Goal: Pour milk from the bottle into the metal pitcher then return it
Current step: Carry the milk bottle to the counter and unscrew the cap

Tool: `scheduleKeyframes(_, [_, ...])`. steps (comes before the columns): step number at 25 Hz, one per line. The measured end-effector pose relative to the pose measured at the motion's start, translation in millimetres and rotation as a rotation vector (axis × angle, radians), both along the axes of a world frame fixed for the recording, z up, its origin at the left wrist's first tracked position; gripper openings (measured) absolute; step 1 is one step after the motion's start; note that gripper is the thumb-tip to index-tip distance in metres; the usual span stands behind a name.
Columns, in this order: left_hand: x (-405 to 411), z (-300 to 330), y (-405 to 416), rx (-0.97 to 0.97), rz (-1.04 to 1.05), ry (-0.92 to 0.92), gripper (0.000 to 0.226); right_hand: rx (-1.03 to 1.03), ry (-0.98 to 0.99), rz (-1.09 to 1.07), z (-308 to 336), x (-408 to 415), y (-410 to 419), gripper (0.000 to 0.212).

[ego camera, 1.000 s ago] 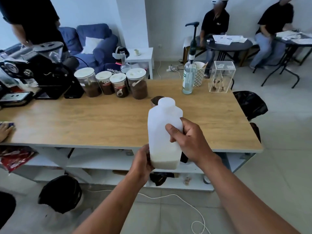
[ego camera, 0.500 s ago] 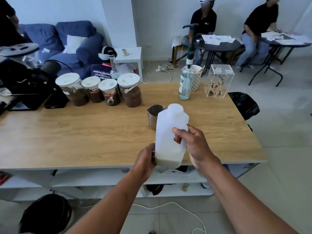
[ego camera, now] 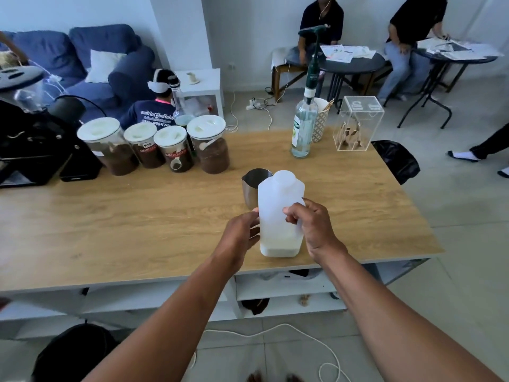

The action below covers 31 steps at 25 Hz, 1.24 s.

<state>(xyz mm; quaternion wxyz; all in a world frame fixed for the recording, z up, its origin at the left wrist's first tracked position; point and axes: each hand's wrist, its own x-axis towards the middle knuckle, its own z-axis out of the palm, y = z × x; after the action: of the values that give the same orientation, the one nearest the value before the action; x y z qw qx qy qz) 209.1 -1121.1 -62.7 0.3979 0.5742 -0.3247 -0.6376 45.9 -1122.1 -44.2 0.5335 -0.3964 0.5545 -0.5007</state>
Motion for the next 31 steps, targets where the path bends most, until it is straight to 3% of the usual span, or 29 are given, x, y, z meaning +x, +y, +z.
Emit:
scheduleKeyframes(4, [1.2, 11.7, -11.7, -0.051, -0.024, -0.086, 0.032, -0.038, 0.165, 0.068, -4.8, -8.5, -9.5, 0.036])
scheduleKeyframes(8, [-5.3, 45.4, -18.6, -0.234, -0.014, -0.130, 0.024, -0.053, 0.328, 0.143, -7.1, -21.8, -16.4, 0.027])
scheduleKeyframes(11, [-9.4, 71.0, -30.2, -0.472, -0.093, -0.350, 0.032, -0.089, 0.385, 0.178, -6.3, -27.1, -17.9, 0.023])
scheduleKeyframes(14, [-11.3, 91.1, -45.7, -0.673, -0.338, -0.625, 0.050, -0.107, 0.413, 0.203, -7.6, -28.2, -16.8, 0.021])
scheduleKeyframes(16, [-15.0, 101.8, -50.8, -0.724, -0.505, -0.803, 0.054, -0.105, 0.406, 0.214, -7.0, -28.4, -16.5, 0.020])
scheduleKeyframes(19, [-19.4, 111.1, -53.9, -0.719, -0.561, -0.983, 0.054, -0.070, 0.392, 0.216, -6.4, -29.8, -17.1, 0.031])
scheduleKeyframes(24, [-19.6, 113.2, -56.0, -0.752, -0.601, -1.045, 0.053, -0.052, 0.372, 0.248, -6.9, -32.0, -17.8, 0.053])
scheduleKeyframes(29, [-21.2, 106.6, -53.8, -0.773, -0.553, -1.034, 0.051, -0.075, 0.390, 0.273, -10.6, -35.9, -17.5, 0.030])
scheduleKeyframes(31, [-21.7, 105.5, -52.5, -0.778, -0.519, -1.034, 0.050, -0.089, 0.429, 0.262, -13.6, -37.1, -16.5, 0.032])
